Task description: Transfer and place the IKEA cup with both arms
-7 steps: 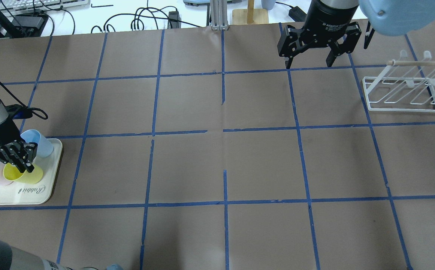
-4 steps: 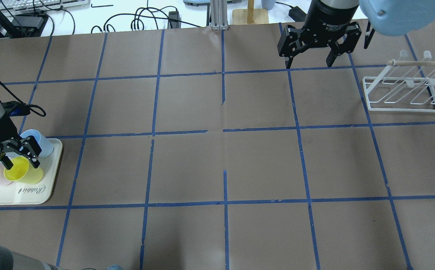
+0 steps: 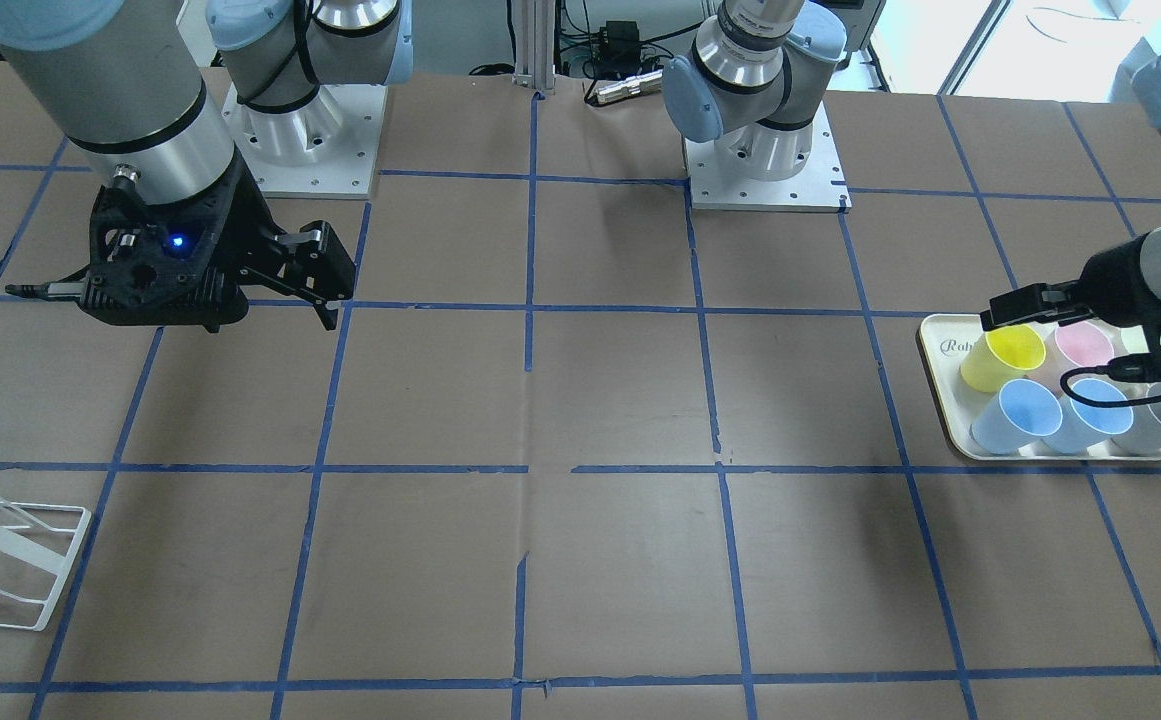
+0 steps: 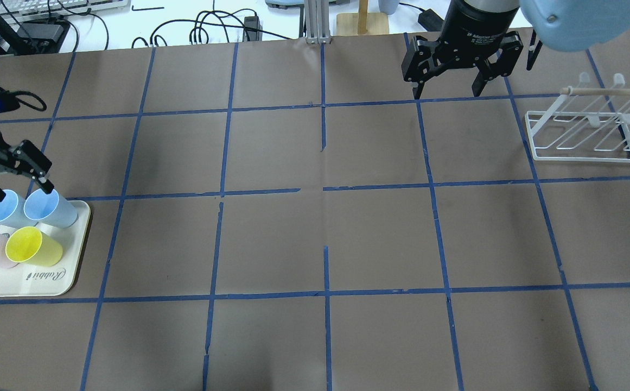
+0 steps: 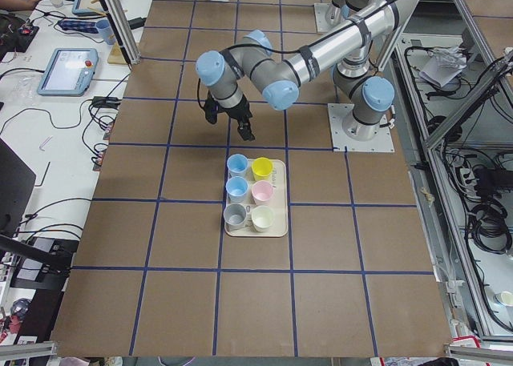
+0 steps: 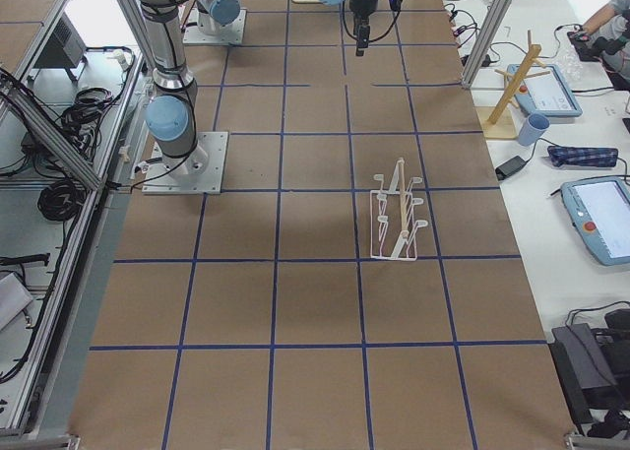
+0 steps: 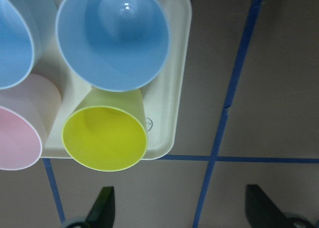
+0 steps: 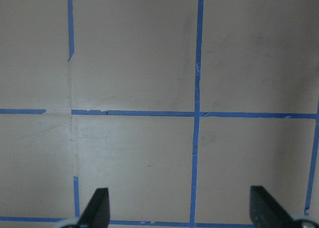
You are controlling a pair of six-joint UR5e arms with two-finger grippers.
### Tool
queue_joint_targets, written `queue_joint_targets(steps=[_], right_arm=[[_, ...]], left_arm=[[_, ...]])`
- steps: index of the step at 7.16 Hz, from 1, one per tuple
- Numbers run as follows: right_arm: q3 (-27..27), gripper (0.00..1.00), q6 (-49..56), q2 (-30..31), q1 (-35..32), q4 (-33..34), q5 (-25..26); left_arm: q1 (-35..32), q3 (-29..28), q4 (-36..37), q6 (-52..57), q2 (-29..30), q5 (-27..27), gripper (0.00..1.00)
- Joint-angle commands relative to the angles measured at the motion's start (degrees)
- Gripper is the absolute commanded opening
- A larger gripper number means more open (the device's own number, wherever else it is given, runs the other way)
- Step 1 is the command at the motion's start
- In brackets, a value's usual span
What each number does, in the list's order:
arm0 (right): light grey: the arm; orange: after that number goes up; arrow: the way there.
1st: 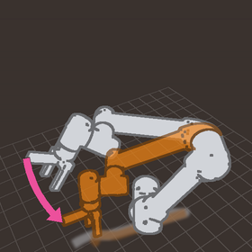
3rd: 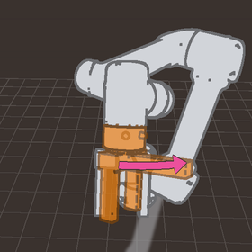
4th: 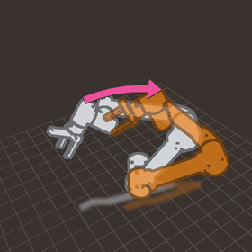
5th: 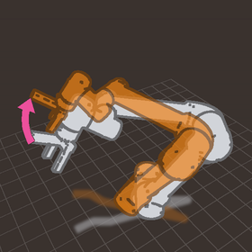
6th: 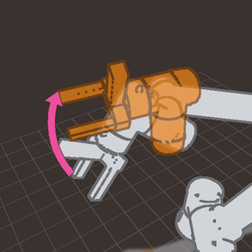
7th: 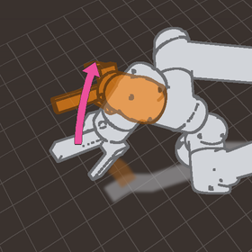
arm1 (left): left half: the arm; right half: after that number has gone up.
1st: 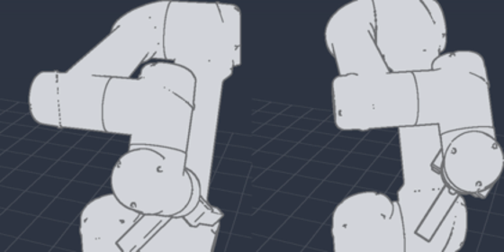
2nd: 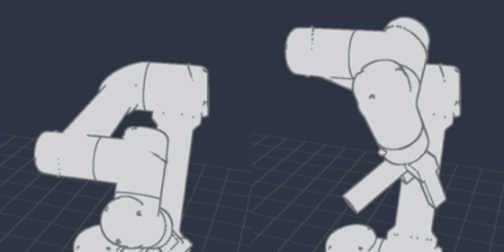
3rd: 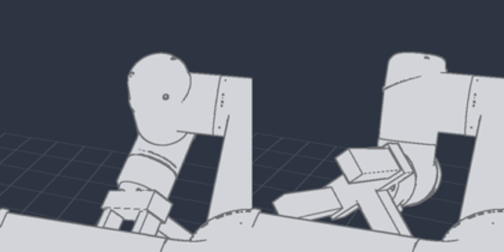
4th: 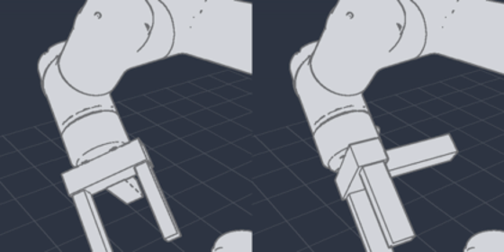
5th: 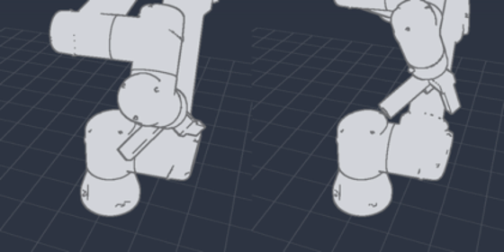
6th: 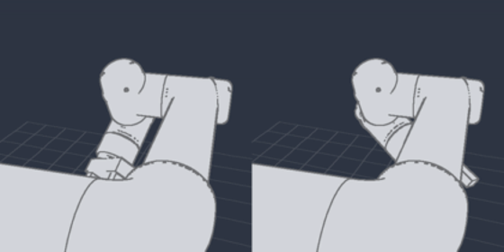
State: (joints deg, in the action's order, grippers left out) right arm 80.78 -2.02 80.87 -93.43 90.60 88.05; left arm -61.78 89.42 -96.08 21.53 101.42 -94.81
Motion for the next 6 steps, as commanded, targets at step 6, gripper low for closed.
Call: queue_joint_targets(steps=[6], right_arm=[[0.0,1.00,0.1,-0.1,0.0,0.0,-0.1]], left_arm=[[-25.1,-5.3,-2.7,-21.7,-9.7,1.6,1.00]])
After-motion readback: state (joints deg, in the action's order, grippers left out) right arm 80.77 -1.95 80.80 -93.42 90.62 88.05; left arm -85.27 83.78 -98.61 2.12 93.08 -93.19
